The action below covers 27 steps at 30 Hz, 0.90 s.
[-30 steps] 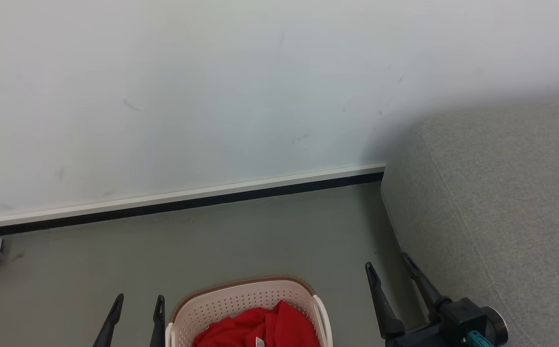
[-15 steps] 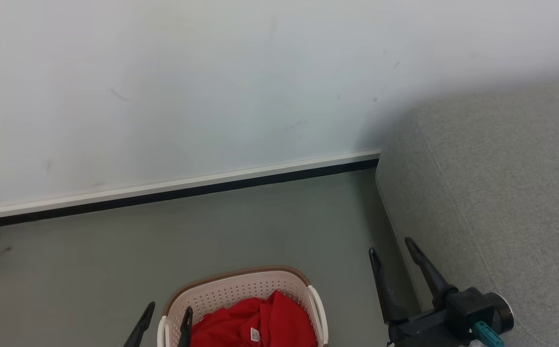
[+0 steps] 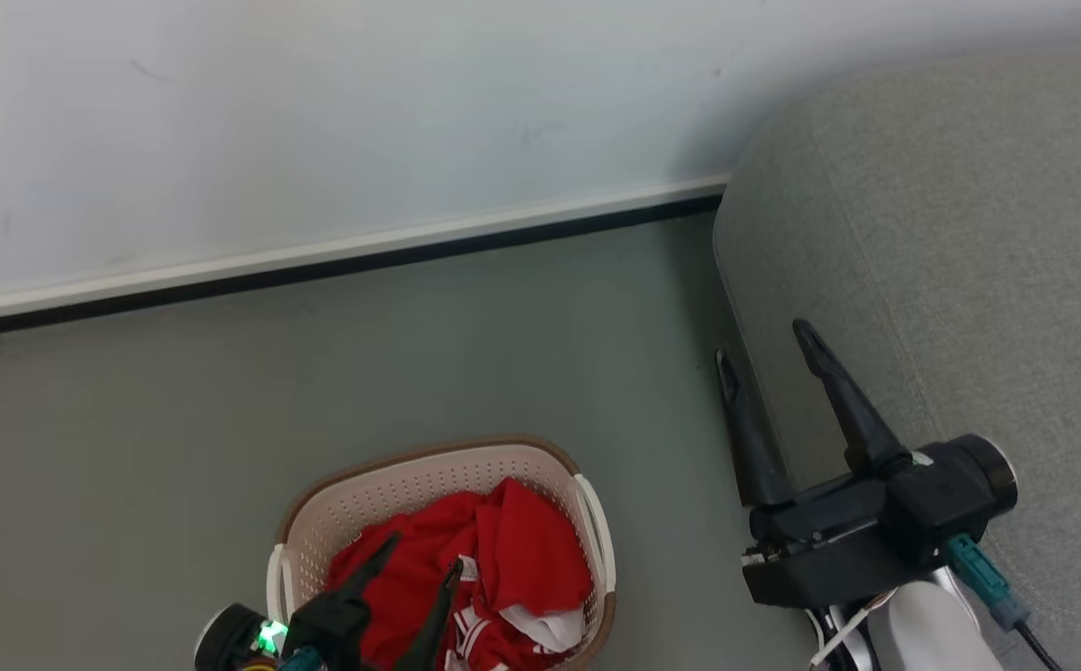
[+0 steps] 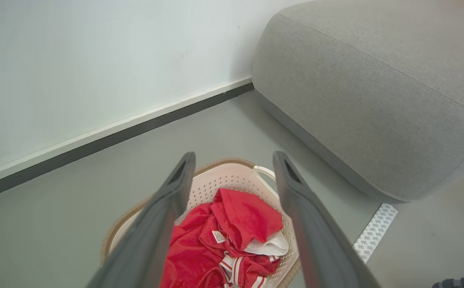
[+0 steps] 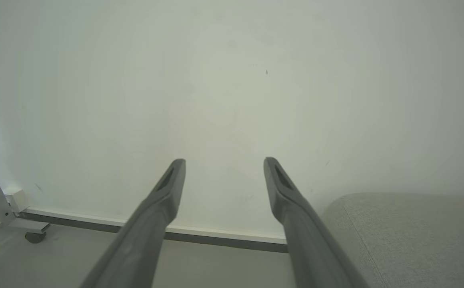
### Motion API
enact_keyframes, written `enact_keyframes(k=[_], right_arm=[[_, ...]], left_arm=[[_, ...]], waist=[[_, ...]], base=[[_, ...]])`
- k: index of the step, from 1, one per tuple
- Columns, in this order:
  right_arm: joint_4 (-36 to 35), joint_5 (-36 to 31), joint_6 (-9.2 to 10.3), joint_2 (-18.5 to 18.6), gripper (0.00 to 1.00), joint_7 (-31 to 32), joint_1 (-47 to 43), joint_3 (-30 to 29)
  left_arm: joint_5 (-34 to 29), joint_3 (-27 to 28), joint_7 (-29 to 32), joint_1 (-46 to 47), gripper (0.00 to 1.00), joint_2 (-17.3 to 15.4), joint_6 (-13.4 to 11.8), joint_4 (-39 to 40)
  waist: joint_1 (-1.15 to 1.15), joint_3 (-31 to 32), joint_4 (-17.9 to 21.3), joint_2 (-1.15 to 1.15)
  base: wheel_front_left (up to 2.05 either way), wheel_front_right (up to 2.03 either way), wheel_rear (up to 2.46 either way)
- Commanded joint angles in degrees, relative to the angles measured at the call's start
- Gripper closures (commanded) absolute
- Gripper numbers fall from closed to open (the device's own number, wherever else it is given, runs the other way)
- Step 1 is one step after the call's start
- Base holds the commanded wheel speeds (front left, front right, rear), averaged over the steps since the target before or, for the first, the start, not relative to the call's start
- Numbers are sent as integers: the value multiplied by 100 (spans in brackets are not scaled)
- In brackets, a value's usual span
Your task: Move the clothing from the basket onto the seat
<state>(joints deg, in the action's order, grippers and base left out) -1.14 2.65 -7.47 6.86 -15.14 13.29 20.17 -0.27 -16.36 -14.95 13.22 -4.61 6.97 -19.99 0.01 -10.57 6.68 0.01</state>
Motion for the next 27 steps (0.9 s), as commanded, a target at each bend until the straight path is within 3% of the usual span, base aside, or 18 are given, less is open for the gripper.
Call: enact_keyframes(k=[1, 20, 27], right_arm=[[-112, -31, -4, -6, 0, -7, 184, -26], [-607, 73, -4, -313, 0, -8, 1268, -109], [-659, 179, -4, -382, 0, -8, 1478, -146]], left_arm=[[-83, -190, -29, 313, 0, -127, 28, -247], [-270, -2343, -29, 2947, 0, -769, 48, -2918], [-424, -3152, -29, 3638, 0, -868, 49, -3638]], waist=[[-1, -729, 199, -1], [-1, -2774, 891, -1], [-1, -3354, 1127, -1]], base=[[0, 0, 0], [0, 0, 0], [0, 0, 0]])
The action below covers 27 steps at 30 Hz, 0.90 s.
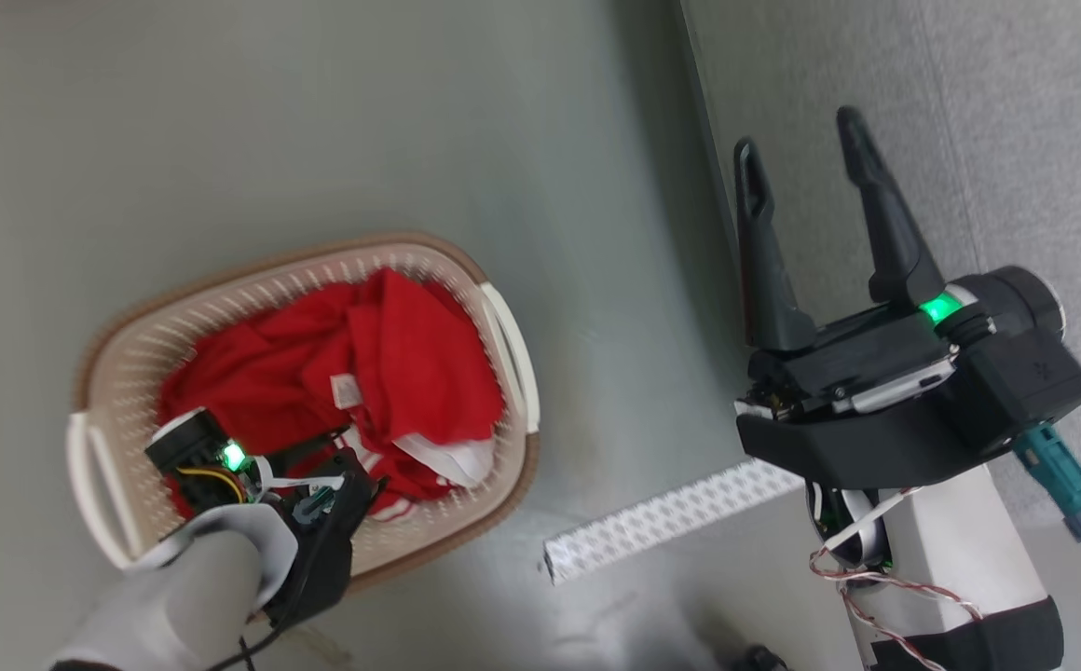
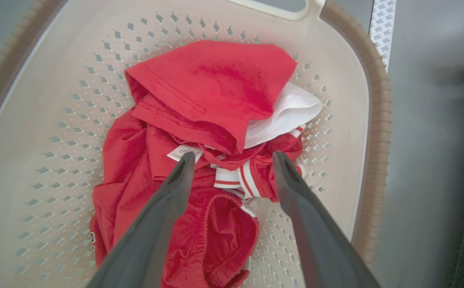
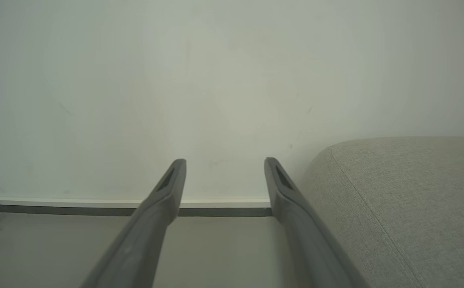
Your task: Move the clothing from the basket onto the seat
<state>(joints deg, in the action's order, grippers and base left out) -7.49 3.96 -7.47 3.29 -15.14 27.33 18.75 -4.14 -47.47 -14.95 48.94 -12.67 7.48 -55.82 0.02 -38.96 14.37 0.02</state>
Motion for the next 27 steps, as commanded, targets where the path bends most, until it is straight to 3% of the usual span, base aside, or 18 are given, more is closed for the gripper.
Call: enact_keyframes(k=[1, 10, 18, 25, 26, 27], right_arm=[[-32, 75, -4, -36, 0, -7, 82, -4], [-172, 511, -4, -49, 0, -7, 265, -26], [-225, 754, -4, -49, 0, -7, 292, -82], [-274, 833, -4, -48, 0, -7, 285, -110], [-275, 851, -4, -48, 0, -7, 275, -115], [-274, 860, -4, -48, 0, -7, 271, -116]], left_arm=[[-40, -130, -29, 181, 0, -87, -2, -128], [-160, -591, -29, 758, 0, -160, -63, -511], [-255, -717, -29, 983, 0, -242, -464, -595], [-246, -812, -29, 1054, 0, -253, -583, -616], [-226, -822, -29, 1055, 66, -247, -593, -600], [-204, -829, -29, 1053, 100, -244, -601, -564]], waist=[[-2, -587, 388, -2], [-2, -1067, 663, -2], [-2, -1342, 800, -2], [-2, -1460, 806, -2], [-2, -1468, 803, -2], [-2, -1474, 801, -2]], base=[[0, 0, 0], [0, 0, 0], [0, 0, 0], [0, 0, 0], [0, 0, 0], [0, 0, 0]])
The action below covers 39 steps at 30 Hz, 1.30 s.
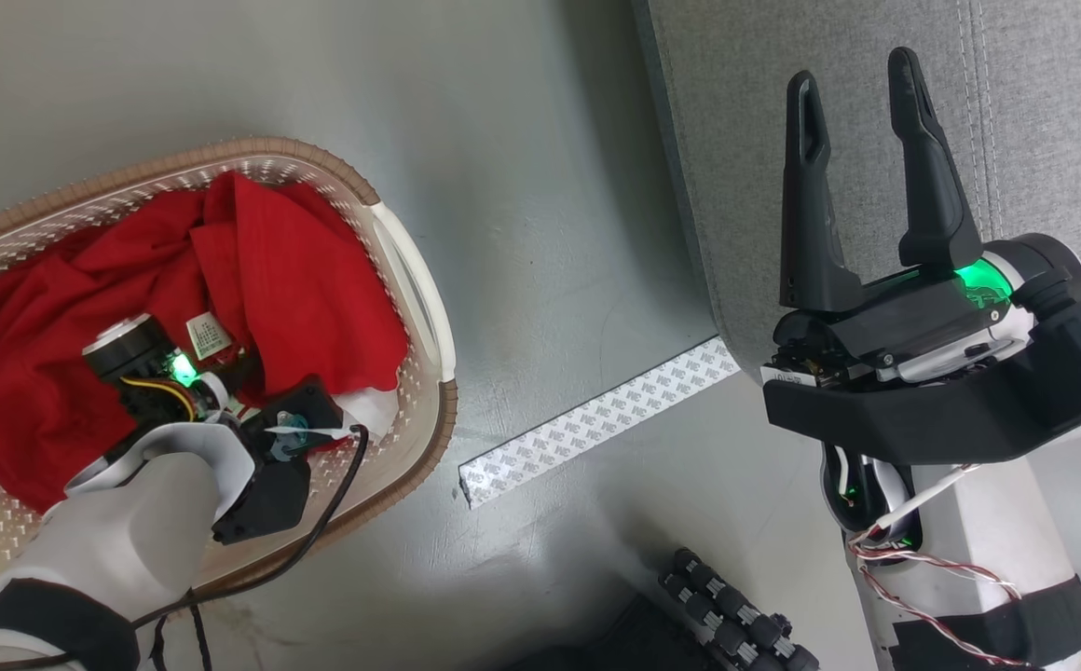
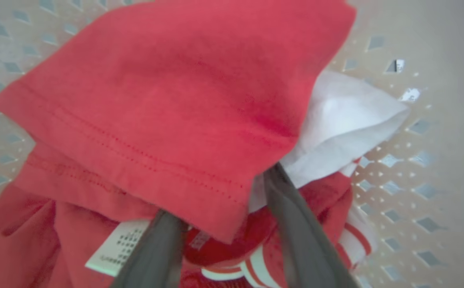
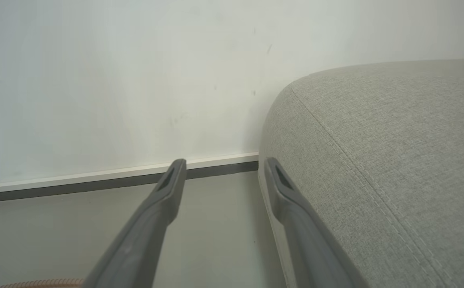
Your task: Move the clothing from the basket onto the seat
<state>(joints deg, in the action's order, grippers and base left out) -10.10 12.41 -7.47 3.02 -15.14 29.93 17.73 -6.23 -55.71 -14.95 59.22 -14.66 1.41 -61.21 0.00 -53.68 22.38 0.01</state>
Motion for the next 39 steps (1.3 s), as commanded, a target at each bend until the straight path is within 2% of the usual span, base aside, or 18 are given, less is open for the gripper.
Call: enact_keyframes(k=[1, 6, 16, 21, 28, 32, 39], right_arm=[[-5, 23, -4, -20, 0, -7, 11, -15], [77, 29, -4, -19, 0, -7, 59, -12], [297, -238, -4, -16, 0, -7, -142, 1], [493, -450, -4, -12, 0, -7, -332, 47], [797, -606, -3, 52, 0, -8, -932, 74], [965, -589, -3, 181, 0, -7, -1243, 197], [1193, -530, -3, 321, 0, -7, -1631, 349]], left_arm=[[19, -21, -29, 16, 100, -51, 1, -5], [174, -44, -29, -188, 100, -80, -110, 442], [845, 399, -30, -1074, 100, -243, -583, 2015], [1079, 664, -30, -1610, 100, -244, -826, 2781], [1482, 1413, -30, -2681, 100, -114, -1050, 3936], [1584, 1905, -30, -3187, 100, -34, -1111, 4442], [1637, 2610, -31, -3821, 100, 117, -1011, 5037]], waist=[[0, -2, 0, -1], [0, 142, -38, -1], [0, 944, -401, -1], [0, 1570, -677, -1], [0, 2821, -1058, -1], [0, 3395, -1209, -1], [0, 4083, -1366, -1]], base=[[0, 0, 0], [0, 0, 0], [0, 0, 0], [0, 0, 0], [0, 0, 0], [0, 0, 0], [0, 0, 0]])
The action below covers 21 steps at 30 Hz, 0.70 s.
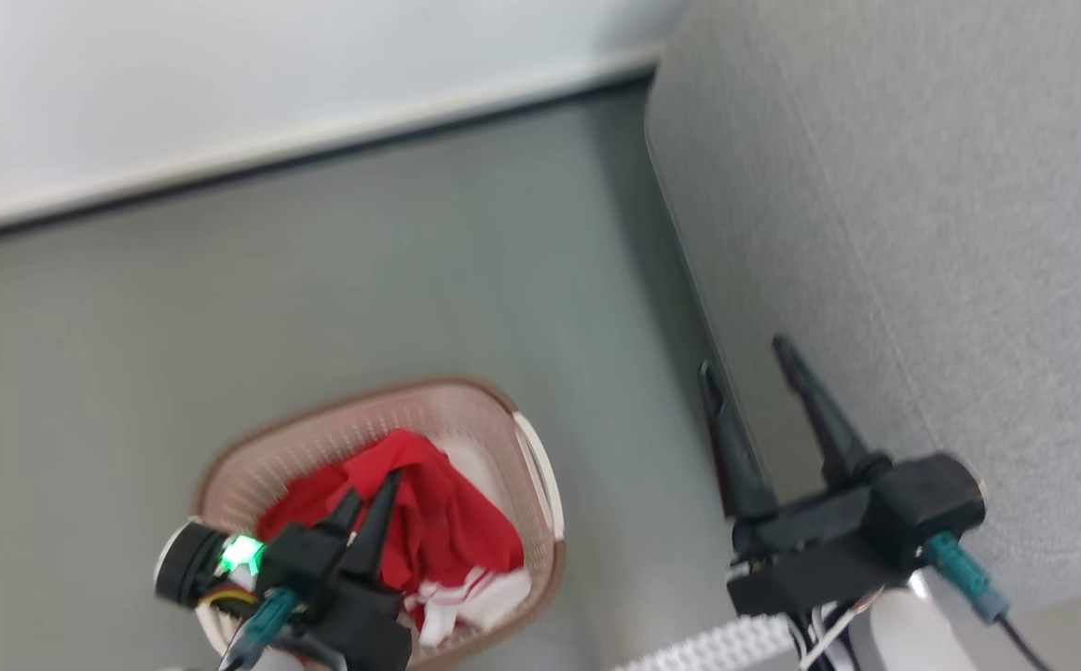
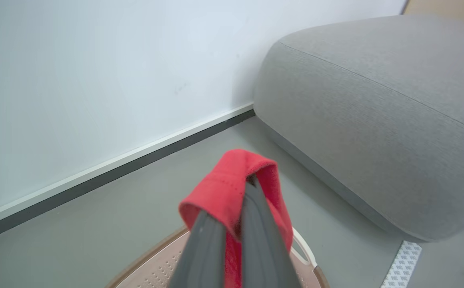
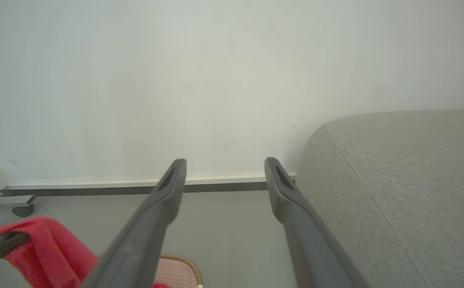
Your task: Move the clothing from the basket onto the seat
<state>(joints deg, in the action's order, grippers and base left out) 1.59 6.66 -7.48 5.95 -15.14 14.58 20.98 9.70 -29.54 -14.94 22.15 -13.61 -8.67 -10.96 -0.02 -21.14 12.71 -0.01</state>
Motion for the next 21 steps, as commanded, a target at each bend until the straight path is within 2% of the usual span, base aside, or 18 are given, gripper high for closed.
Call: enact_keyframes(k=[1, 10, 21], right_arm=[[64, 49, -2, 42, 0, -7, -163, 42], [383, 164, -2, 157, 0, -7, -615, 340], [474, 238, -2, 201, 0, -7, -705, 611]], left_arm=[[53, 105, -32, -222, 100, 54, 29, 107], [-105, 946, -32, -878, 100, 309, 369, 943], [-325, 1514, -32, -538, 100, 557, 870, 1659]], waist=[[2, 943, -416, 1], [2, 1736, -465, 1], [2, 2000, -355, 1]], base=[[0, 0, 0], [0, 0, 0], [0, 0, 0]])
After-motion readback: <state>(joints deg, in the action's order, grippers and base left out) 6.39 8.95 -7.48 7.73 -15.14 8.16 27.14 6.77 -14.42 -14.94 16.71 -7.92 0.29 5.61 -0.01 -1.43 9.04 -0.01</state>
